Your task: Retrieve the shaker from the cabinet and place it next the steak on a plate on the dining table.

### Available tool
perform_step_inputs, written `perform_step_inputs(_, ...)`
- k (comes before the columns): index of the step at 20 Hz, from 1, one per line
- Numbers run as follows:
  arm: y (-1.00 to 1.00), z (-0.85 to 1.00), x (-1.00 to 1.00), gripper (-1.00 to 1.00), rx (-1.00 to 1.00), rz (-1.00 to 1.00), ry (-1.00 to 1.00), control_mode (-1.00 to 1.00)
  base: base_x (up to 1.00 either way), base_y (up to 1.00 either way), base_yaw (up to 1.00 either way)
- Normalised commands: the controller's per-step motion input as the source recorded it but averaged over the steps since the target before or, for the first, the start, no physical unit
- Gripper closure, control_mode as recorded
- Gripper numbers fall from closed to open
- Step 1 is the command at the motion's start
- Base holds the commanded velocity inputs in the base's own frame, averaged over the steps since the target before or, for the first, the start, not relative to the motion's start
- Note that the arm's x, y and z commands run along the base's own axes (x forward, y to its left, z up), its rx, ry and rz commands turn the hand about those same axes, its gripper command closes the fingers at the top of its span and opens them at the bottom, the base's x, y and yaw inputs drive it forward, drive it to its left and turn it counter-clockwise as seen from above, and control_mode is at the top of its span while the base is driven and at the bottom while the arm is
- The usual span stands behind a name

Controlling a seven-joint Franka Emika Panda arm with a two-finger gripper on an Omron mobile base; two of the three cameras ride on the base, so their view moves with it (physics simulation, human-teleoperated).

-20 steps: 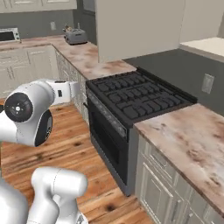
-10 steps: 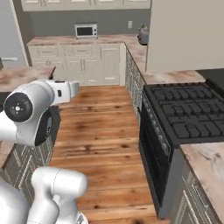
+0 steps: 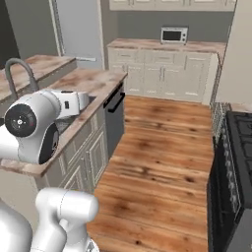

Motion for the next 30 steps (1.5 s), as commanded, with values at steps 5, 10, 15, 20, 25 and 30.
perform_step_inputs(5,0.0,0.0,0.0,1.0,0.0,0.0,0.0,1.0,0.0,0.18,0.57)
perform_step_inputs(10,0.0,0.0,0.0,1.0,0.0,0.0,0.0,1.0,0.0,0.31,0.52)
perform_step_inputs(15,0.0,0.0,0.0,1.0,0.0,0.0,0.0,1.0,0.0,0.77,0.37)
perform_step_inputs(20,0.0,0.0,0.0,1.0,0.0,0.0,0.0,1.0,0.02,1.0,0.26)
perform_step_inputs(25,0.0,0.0,0.0,1.0,0.0,0.0,0.0,1.0,0.17,1.0,0.21)
perform_step_inputs(30,0.0,0.0,0.0,1.0,0.0,0.0,0.0,1.0,0.2,1.0,0.19)
